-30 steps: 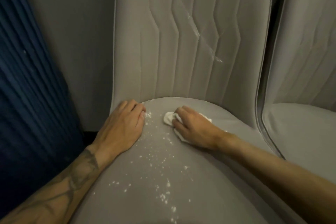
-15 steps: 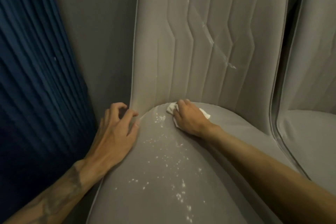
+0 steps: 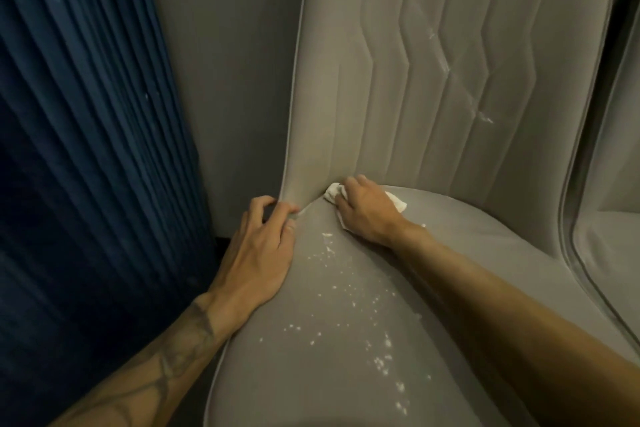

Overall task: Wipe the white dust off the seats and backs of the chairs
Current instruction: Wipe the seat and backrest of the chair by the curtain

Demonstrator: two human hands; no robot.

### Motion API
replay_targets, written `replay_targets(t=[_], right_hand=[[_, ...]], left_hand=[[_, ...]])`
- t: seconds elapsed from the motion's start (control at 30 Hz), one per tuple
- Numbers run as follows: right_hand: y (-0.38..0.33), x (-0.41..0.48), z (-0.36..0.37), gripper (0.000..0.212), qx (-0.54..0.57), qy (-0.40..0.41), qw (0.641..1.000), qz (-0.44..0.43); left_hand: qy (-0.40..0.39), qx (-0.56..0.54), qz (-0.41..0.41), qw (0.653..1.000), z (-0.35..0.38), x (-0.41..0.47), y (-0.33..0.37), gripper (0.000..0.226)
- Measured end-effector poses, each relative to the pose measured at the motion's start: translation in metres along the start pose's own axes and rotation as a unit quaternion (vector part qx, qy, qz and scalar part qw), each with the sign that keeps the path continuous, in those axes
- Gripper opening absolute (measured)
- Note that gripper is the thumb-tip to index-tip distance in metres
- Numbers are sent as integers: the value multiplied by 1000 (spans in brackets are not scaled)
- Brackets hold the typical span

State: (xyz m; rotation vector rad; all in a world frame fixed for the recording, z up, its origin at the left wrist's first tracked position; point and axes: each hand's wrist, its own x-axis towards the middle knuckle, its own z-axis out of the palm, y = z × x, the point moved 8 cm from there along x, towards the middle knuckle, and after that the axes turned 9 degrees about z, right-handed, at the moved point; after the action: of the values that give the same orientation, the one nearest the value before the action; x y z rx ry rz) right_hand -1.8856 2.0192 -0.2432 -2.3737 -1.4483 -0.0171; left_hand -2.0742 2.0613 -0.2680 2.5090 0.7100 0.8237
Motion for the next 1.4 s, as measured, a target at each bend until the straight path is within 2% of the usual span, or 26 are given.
replay_targets(t=[0.13,0.2,0.27,0.37,0.4,0.53,0.63,0.7,0.8,0.83,0.9,1.0,1.07,1.13,1.23,1.27,1.33,1.4], right_hand=[[-28,-48,12,25,72,-49,987,-133],[-26,-60,7,22,69,-79,980,-171],[-17,-47,2,24,48,-73,986,-144],[-10,-19,-4,27,23,-41,998,-50],[-18,-19,-3,27,24,-39,998,-48],[-52,-78,3,21,89,-73,978,-171],[-52,-108,-3,20,77,-103,964,-232],[-37,-87,-6,22,57,-89,975,-196],[-22,-48,-11,28,32,-49,994,-91],[-27,-47,-8,28,27,-41,995,-84],[-44,-69,-1,26,43,-38,991,-125],[-68,-127,-2,21,89,-65,963,-247],[-60,-129,-7,21,64,-85,958,-267],[-33,-99,-15,22,44,-63,976,-206],[12,-56,-25,28,19,-22,999,-46],[11,-58,-23,29,11,-12,999,-32],[-10,-82,-16,27,25,-10,998,-64],[-39,-127,-14,25,71,-24,985,-156]], left_hand=[[-2,-13,-5,1000,0,-2,-2,32],[-3,-16,-3,1000,0,-1,-2,32],[-4,-21,-7,1000,0,-1,-4,31],[-7,-24,-10,1000,0,-1,-5,31],[-9,-22,-9,1000,0,-1,-5,32],[-13,-31,-11,999,2,-1,-6,32],[-17,-34,-20,999,3,-1,-9,32],[-19,-37,-25,999,3,-2,-9,31],[-21,-38,-21,999,3,-2,-7,31],[-20,-37,-20,999,2,-2,-7,31],[-17,-38,-17,999,2,-2,-7,31],[-19,-48,-19,998,4,-2,-7,31],[-21,-49,-25,998,4,-2,-8,31],[-25,-48,-30,998,4,-2,-8,31],[-29,-41,-30,998,4,-3,-5,31],[-29,-37,-32,998,4,-3,-5,31],[-29,-33,-38,998,4,-2,-7,31],[-31,-36,-36,998,6,-2,-7,30]])
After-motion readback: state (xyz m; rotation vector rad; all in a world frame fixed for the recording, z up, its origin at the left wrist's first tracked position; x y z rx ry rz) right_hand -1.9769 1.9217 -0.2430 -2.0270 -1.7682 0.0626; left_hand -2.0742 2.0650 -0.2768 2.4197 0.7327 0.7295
